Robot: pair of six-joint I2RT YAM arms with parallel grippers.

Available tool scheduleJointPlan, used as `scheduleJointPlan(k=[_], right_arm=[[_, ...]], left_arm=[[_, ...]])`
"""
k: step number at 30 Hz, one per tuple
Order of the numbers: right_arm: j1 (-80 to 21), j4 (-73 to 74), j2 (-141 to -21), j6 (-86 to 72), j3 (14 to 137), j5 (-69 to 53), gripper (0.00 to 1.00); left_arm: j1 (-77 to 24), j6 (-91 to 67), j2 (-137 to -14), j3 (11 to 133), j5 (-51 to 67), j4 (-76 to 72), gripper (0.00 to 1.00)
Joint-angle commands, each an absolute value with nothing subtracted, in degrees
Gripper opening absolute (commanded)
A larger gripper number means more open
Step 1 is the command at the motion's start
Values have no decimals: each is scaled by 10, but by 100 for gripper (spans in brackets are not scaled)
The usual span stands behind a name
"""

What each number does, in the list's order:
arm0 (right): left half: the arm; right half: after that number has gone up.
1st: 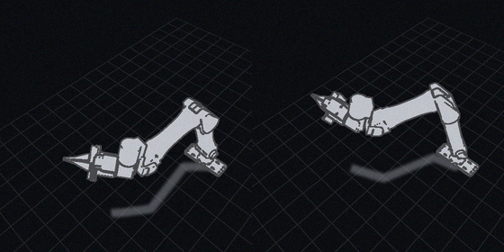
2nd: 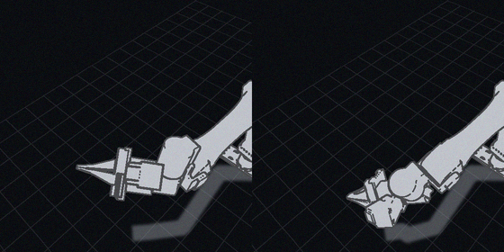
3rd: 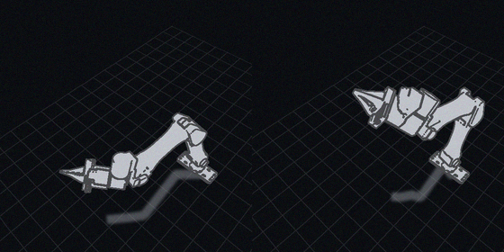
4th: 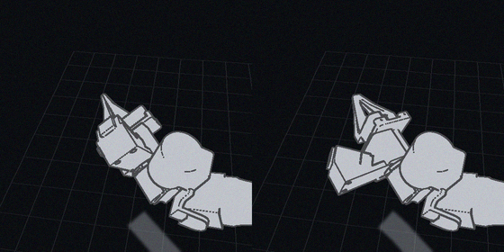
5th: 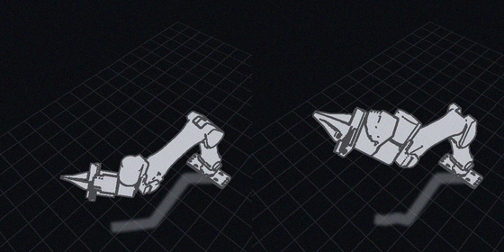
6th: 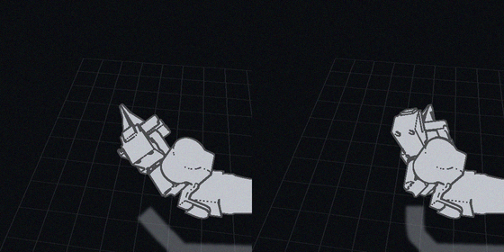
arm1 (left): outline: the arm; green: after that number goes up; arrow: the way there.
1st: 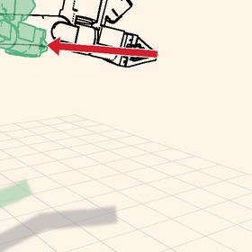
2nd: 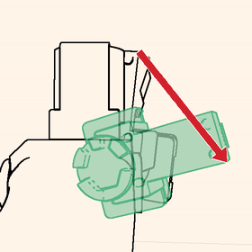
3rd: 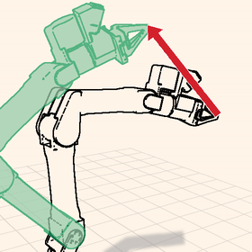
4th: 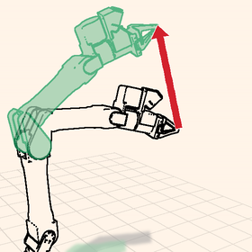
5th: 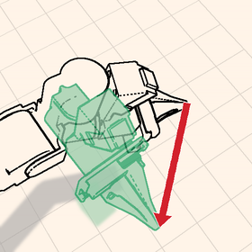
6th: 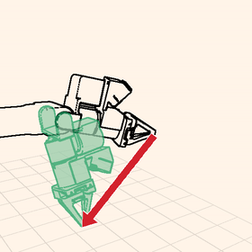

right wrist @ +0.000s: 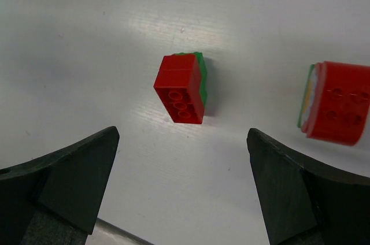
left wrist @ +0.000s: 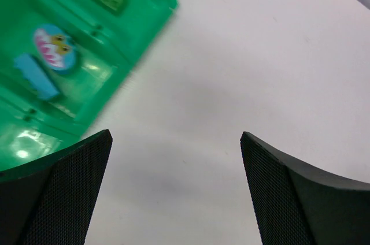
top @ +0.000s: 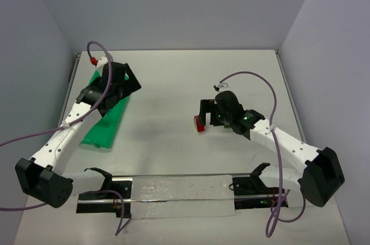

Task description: Sort the legos into containers by color

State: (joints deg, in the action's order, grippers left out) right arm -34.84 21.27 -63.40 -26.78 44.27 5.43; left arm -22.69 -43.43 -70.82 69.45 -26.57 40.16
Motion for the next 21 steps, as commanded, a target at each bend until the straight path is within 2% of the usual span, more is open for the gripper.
scheduleJointPlan(k=[1, 9, 14, 17, 18, 21], right_arm=[[-382, 138, -676, -243, 438, 65, 99], [-389, -24, -720, -242, 372, 88, 97], [-390, -43, -799, -254, 378, 90, 90], [-391, -56, -815, -270, 374, 92, 82], [-392, -59, -820, -277, 373, 97, 77], [-392, -57, -824, -288, 373, 105, 50]], left_arm=[[-272, -424, -702, 706, -212, 388, 99], [-312, -416, -683, 671, -155, 351, 99], [-317, -408, -686, 668, -149, 356, 99], [-318, -407, -686, 664, -150, 355, 99], [-319, -406, -687, 664, -148, 355, 99], [-319, -406, -692, 664, -146, 354, 99]])
